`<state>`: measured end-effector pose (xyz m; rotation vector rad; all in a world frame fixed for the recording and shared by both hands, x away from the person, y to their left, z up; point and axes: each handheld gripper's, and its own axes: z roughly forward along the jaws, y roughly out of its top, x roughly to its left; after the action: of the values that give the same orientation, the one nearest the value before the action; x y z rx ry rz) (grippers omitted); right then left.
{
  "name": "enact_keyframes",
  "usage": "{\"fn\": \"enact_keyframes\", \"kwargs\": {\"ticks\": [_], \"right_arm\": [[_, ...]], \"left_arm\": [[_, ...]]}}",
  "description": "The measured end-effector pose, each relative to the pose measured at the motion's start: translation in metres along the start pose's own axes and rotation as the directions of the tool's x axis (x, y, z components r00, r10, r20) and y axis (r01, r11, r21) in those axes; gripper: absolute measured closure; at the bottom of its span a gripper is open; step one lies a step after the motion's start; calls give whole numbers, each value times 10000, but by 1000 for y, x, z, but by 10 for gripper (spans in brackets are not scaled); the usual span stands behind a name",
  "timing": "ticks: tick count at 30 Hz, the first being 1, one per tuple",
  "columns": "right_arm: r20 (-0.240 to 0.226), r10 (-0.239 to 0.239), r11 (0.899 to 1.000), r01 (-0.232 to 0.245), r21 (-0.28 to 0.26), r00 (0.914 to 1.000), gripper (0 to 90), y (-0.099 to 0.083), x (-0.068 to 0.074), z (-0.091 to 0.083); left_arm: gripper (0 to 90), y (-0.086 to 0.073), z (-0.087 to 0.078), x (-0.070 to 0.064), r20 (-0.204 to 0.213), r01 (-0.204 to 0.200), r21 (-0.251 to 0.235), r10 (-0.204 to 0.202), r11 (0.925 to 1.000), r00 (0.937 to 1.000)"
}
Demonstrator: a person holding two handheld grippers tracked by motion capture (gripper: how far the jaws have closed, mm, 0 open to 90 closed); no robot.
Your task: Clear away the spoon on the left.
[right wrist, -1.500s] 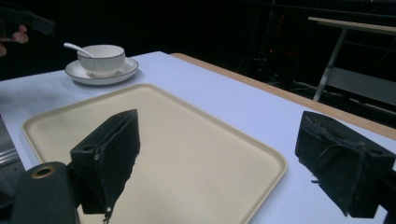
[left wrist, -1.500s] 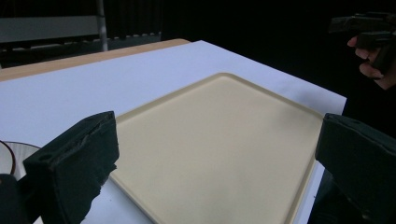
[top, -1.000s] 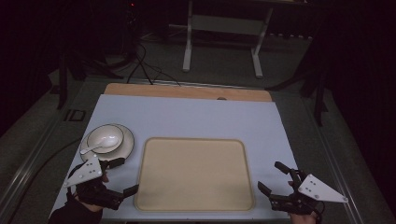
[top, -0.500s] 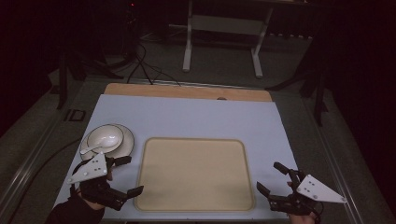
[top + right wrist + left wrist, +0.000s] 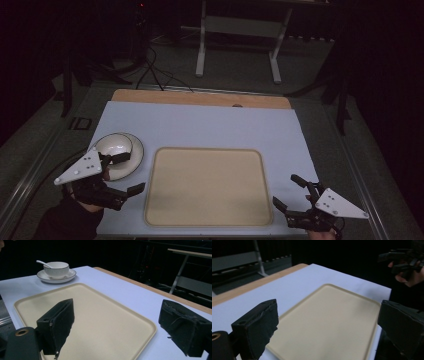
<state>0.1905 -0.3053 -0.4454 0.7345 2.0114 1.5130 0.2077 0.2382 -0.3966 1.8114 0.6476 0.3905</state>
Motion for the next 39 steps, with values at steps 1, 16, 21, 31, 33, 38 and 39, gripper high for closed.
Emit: {"fn": "enact_keyframes", "kwargs": {"ticks": [1,16,21,31,33,38,39], "right_arm": [[8,-1,10000,1,3,10000,130,0,0,0],[74,40,9999,-41,125,10000,130,-1,0,-2],[48,61,9998,-62,179,10000,130,-2,1,0],[28,34,9996,-35,289,10000,130,-2,1,1],[26,29,9995,-29,300,10000,131,-2,1,1],[4,-21,9993,21,386,10000,131,-2,2,3],[-4,-22,9992,22,390,10000,131,-2,2,3]], "left_arm": [[40,2,-2,1,-76,-8,-21,8,10000,10000],[55,3,-22,39,-1743,696,380,-620,9968,9827],[69,-1,-33,51,-2395,1022,471,-881,9937,9669],[111,-22,-54,74,-3155,2261,453,-2008,9730,9274],[119,-30,-55,78,-3201,2583,420,-2319,9651,9185],[147,-47,-55,89,-3453,3358,590,-2964,9401,8905],[147,-50,-54,91,-3575,3490,692,-3034,9346,8833]]}}
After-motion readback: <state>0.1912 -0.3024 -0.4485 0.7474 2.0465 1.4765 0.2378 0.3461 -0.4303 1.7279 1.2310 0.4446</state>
